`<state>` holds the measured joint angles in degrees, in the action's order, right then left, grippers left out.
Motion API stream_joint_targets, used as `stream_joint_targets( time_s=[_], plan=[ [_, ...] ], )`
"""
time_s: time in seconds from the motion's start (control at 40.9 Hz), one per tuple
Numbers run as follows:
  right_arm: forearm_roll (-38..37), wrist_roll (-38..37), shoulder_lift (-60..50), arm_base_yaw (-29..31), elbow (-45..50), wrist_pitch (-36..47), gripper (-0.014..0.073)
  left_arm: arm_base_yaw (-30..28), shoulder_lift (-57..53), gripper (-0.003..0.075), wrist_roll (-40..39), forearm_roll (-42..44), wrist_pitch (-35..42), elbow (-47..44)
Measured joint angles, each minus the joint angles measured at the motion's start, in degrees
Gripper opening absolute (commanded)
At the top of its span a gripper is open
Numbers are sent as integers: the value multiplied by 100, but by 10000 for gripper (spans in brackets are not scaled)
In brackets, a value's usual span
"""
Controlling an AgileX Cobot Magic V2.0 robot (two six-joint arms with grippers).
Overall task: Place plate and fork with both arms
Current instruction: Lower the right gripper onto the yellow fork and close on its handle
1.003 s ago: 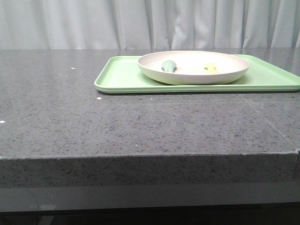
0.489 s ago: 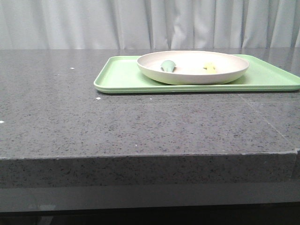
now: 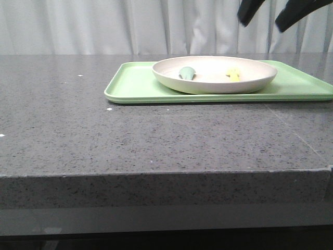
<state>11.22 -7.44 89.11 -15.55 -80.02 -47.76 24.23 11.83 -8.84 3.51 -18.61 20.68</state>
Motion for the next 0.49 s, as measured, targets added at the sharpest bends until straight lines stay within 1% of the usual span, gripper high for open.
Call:
stream_joint_targets(
  time_s=[0.073,0.269,0.489],
  plan=[
    [-118,-241,354,-76,-272,-127,489,0,0,-18,0,0,0,0],
    [-241,-529,1173,-129,-895,-381,489,0,0,-18,0,0,0,0],
    [-423,-725,1645,-129,-1154,-439,488,0,-13,-18,0,0,0,0]
  ],
)
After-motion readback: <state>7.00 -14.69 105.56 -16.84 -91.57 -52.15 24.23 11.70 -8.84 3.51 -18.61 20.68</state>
